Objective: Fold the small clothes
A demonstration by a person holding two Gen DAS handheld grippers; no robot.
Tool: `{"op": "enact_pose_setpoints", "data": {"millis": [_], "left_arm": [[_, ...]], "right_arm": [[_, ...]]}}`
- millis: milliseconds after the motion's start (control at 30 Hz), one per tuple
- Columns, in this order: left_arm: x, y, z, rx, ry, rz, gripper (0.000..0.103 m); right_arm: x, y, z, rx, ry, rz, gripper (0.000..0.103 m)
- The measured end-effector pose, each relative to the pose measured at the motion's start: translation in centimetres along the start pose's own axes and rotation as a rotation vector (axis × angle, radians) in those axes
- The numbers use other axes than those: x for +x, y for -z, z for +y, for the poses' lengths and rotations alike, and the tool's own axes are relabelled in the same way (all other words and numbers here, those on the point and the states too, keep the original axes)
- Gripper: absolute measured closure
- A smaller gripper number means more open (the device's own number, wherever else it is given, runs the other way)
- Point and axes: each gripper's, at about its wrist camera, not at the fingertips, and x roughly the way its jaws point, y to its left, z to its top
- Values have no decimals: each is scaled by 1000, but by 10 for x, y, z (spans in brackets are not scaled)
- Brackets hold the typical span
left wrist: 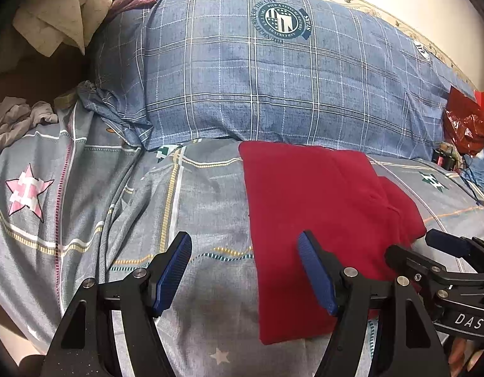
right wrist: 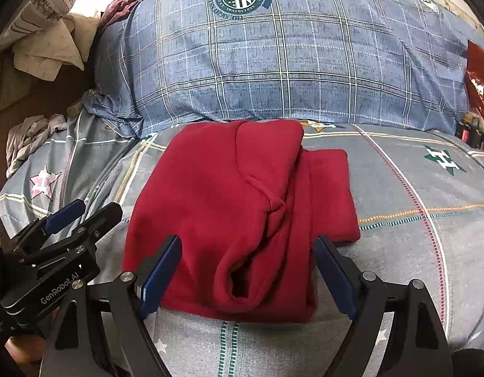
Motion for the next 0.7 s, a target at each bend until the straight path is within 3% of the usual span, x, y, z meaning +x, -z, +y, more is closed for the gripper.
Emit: {"op": "enact_pose_setpoints", "data": {"millis": [700], "left_arm": [[3, -1, -3, -1, -4, 7, 33]], "right_arm": [[6, 2, 3, 11, -6, 15, 16]]}}
